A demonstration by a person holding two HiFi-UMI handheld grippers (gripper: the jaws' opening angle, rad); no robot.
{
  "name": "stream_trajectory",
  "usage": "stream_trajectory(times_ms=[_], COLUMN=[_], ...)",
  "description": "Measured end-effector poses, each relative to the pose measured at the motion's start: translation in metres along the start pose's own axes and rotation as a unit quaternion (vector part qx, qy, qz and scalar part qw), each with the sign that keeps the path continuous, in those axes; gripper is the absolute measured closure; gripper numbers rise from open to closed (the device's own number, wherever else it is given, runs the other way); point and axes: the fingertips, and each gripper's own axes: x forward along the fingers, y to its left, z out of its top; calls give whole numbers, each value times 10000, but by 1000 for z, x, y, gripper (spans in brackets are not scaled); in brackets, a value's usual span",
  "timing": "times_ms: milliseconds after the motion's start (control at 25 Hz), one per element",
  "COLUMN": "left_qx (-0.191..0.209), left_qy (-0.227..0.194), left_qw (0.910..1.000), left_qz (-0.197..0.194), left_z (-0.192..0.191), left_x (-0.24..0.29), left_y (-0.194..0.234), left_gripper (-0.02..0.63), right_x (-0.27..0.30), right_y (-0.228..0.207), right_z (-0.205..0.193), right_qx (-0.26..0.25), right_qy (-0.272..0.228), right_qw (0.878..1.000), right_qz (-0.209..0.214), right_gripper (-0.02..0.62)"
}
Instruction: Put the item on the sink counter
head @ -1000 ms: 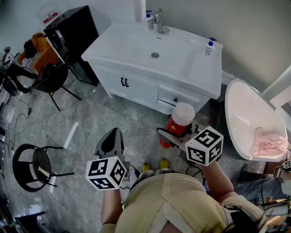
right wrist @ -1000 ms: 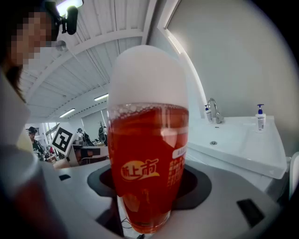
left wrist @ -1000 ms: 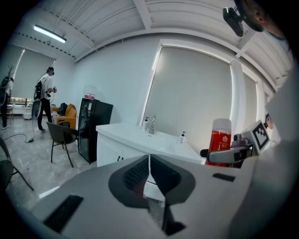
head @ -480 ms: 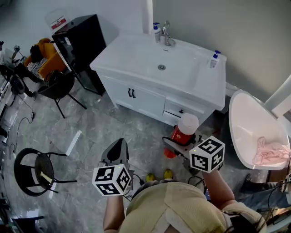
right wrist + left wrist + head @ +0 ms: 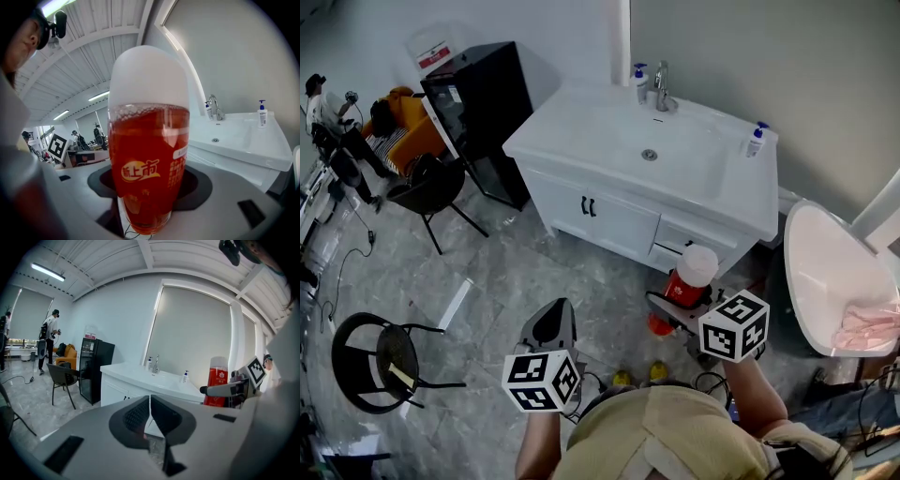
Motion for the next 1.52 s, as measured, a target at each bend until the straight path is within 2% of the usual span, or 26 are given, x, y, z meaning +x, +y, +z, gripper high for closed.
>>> stream_trajectory(times_ms=[400,640,880,1240,1520], left_qx=[-86,-108,-157,-164,-484], left_qy=[114,63,-97,-4,-73], left_qw=[9999,9999,9997,9997,9988], left_qz=[39,114,150,187,71], left_z=[-6,10,29,47,62], left_x=[6,33,68,118,149], left_y=[29,38,38,26,18], left_gripper=[563,563,563,563,563], right_x=[28,55,77,94,109], right_y=[-1,-18,-41,-86,-115], right_z=[5,20,36,59,74], right_qx=[-3,-113,-222,-230,-311], right_qy=[43,101,171,202,214], right_qw=[9999,9999,9994,9990,9985], right_qz=[-103,15,186,312,407], right_gripper=[304,304,304,304,304])
